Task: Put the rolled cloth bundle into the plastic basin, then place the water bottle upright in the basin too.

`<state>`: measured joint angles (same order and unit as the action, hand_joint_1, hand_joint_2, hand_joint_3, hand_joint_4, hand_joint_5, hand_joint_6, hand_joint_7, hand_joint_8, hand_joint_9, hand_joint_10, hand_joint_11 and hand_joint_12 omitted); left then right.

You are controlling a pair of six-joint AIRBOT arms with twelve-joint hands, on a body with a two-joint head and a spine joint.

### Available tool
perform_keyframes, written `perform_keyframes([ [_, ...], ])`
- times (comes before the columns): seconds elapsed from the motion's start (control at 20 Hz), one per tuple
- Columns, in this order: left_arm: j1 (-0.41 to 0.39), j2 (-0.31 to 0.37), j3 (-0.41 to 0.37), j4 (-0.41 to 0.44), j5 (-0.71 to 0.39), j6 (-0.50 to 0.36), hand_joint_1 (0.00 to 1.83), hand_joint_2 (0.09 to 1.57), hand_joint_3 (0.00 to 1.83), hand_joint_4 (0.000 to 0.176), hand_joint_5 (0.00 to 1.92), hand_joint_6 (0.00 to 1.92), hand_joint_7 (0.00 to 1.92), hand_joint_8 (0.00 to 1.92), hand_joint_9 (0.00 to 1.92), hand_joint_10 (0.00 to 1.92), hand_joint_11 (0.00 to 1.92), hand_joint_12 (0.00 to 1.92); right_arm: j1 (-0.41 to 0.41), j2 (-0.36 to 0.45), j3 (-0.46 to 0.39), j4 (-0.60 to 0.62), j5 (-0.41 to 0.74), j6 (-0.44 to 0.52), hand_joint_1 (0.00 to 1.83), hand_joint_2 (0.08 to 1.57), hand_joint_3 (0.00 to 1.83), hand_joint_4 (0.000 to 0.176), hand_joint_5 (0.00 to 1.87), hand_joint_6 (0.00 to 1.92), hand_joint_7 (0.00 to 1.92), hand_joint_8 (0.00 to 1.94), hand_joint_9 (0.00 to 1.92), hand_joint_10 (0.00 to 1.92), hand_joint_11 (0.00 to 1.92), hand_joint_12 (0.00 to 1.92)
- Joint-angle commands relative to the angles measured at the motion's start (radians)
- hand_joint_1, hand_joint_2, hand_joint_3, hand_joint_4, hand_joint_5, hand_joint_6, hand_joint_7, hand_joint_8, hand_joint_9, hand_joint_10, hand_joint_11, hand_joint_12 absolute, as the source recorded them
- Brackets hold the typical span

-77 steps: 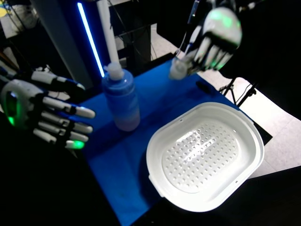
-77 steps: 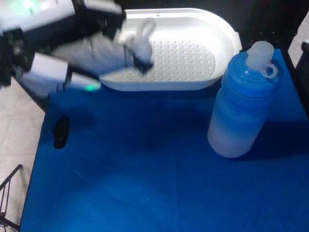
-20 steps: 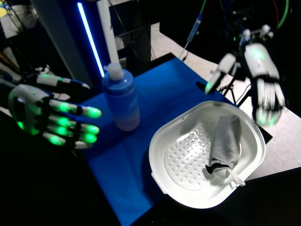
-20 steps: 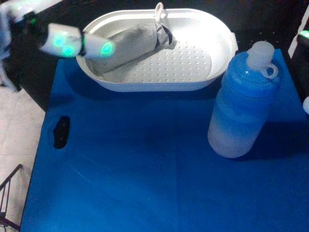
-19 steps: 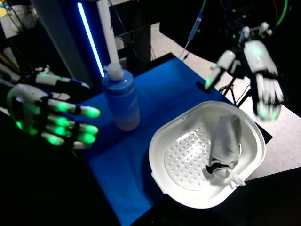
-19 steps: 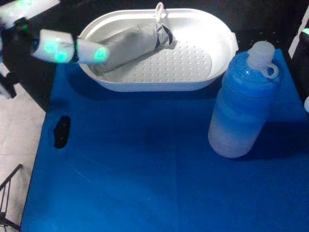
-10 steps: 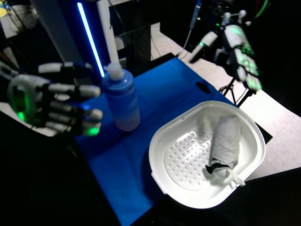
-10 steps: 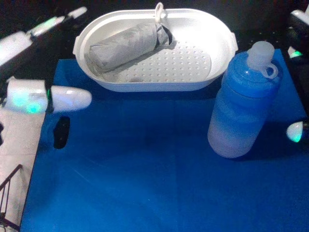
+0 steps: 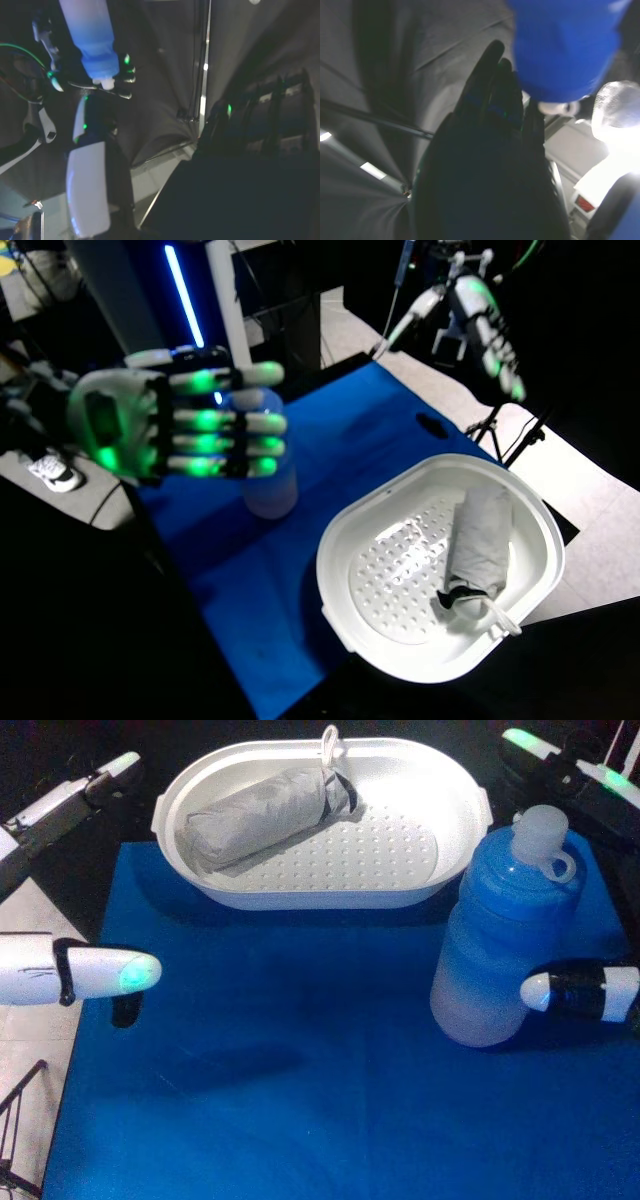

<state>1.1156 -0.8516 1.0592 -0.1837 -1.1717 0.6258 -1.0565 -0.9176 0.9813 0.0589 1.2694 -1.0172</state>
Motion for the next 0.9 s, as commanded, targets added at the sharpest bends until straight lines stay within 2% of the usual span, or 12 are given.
perform_keyframes([
  [0.0, -0.007, -0.007, 0.000, -0.012, -0.126, -0.005, 0.67, 0.81, 0.00, 0.176, 0.00, 0.00, 0.00, 0.00, 0.00, 0.00, 0.00, 0.00, 0.023, -0.004, 0.003, -0.005, 0.100, 0.011, 0.78, 0.91, 0.00, 0.176, 0.00, 0.00, 0.09, 0.00, 0.19, 0.00, 0.00, 1.01],
  [0.15, -0.001, -0.014, -0.003, -0.010, -0.125, -0.006, 0.70, 0.81, 0.00, 0.176, 0.02, 0.01, 0.00, 0.00, 0.00, 0.00, 0.00, 0.00, 0.090, -0.021, 0.026, -0.054, 0.007, 0.011, 0.79, 0.90, 0.00, 0.176, 0.06, 0.00, 0.14, 0.00, 0.23, 0.01, 0.03, 1.07],
  [0.2, 0.000, -0.016, -0.003, -0.008, -0.121, -0.007, 0.69, 0.80, 0.00, 0.176, 0.03, 0.01, 0.00, 0.00, 0.00, 0.00, 0.00, 0.00, 0.099, -0.027, 0.032, -0.059, -0.003, 0.011, 0.79, 0.89, 0.00, 0.176, 0.07, 0.00, 0.15, 0.00, 0.24, 0.01, 0.03, 1.06],
  [0.25, -0.001, -0.017, -0.005, -0.002, -0.116, -0.008, 0.69, 0.80, 0.00, 0.176, 0.04, 0.01, 0.00, 0.00, 0.00, 0.00, 0.00, 0.00, 0.105, -0.033, 0.040, -0.061, -0.009, 0.011, 0.81, 0.89, 0.00, 0.169, 0.08, 0.00, 0.16, 0.00, 0.23, 0.00, 0.07, 0.97],
  [0.3, -0.001, -0.017, -0.005, -0.002, -0.116, -0.008, 0.69, 0.79, 0.00, 0.176, 0.04, 0.01, 0.00, 0.00, 0.00, 0.00, 0.00, 0.00, 0.106, -0.038, 0.045, -0.061, -0.009, 0.011, 0.82, 0.89, 0.00, 0.174, 0.09, 0.00, 0.17, 0.00, 0.23, 0.00, 0.07, 0.95],
  [0.6, 0.000, -0.025, -0.010, -0.003, -0.121, -0.013, 0.69, 0.80, 0.00, 0.176, 0.03, 0.00, 0.00, 0.00, 0.00, 0.00, 0.00, 0.00, 0.135, -0.074, 0.080, -0.060, -0.058, 0.011, 0.84, 0.91, 0.00, 0.176, 0.18, 0.01, 0.34, 0.03, 0.37, 0.03, 0.16, 0.96],
  [0.65, 0.000, -0.027, -0.010, -0.002, -0.121, -0.016, 0.68, 0.80, 0.00, 0.176, 0.03, 0.00, 0.00, 0.00, 0.00, 0.00, 0.00, 0.00, 0.136, -0.080, 0.086, -0.058, -0.068, 0.011, 0.81, 0.96, 0.00, 0.154, 0.19, 0.00, 0.35, 0.00, 0.34, 0.00, 0.00, 1.02],
  [0.7, 0.000, -0.027, -0.010, -0.002, -0.122, -0.016, 0.67, 0.80, 0.00, 0.176, 0.03, 0.00, 0.00, 0.00, 0.00, 0.00, 0.00, 0.00, 0.136, -0.081, 0.086, -0.058, -0.069, 0.011, 0.81, 0.96, 0.00, 0.153, 0.19, 0.00, 0.35, 0.00, 0.34, 0.00, 0.00, 1.02],
  [0.75, 0.001, -0.027, -0.011, -0.002, -0.123, -0.017, 0.68, 0.80, 0.00, 0.176, 0.03, 0.00, 0.00, 0.00, 0.00, 0.00, 0.00, 0.00, 0.136, -0.083, 0.088, -0.055, -0.070, 0.011, 0.82, 0.97, 0.01, 0.132, 0.22, 0.01, 0.38, 0.01, 0.37, 0.01, 0.03, 1.04],
  [0.8, 0.002, -0.027, -0.012, -0.002, -0.128, -0.017, 0.69, 0.80, 0.00, 0.176, 0.03, 0.00, 0.00, 0.00, 0.00, 0.00, 0.00, 0.00, 0.136, -0.085, 0.090, -0.051, -0.070, 0.011, 0.86, 1.00, 0.00, 0.103, 0.29, 0.01, 0.42, 0.01, 0.42, 0.02, 0.12, 1.05],
  [0.85, 0.003, -0.027, -0.013, -0.002, -0.129, -0.018, 0.69, 0.80, 0.00, 0.176, 0.03, 0.00, 0.01, 0.00, 0.00, 0.00, 0.00, 0.00, 0.136, -0.086, 0.091, -0.049, -0.070, 0.011, 0.91, 1.02, 0.00, 0.085, 0.36, 0.00, 0.47, 0.01, 0.49, 0.02, 0.22, 1.01],
])
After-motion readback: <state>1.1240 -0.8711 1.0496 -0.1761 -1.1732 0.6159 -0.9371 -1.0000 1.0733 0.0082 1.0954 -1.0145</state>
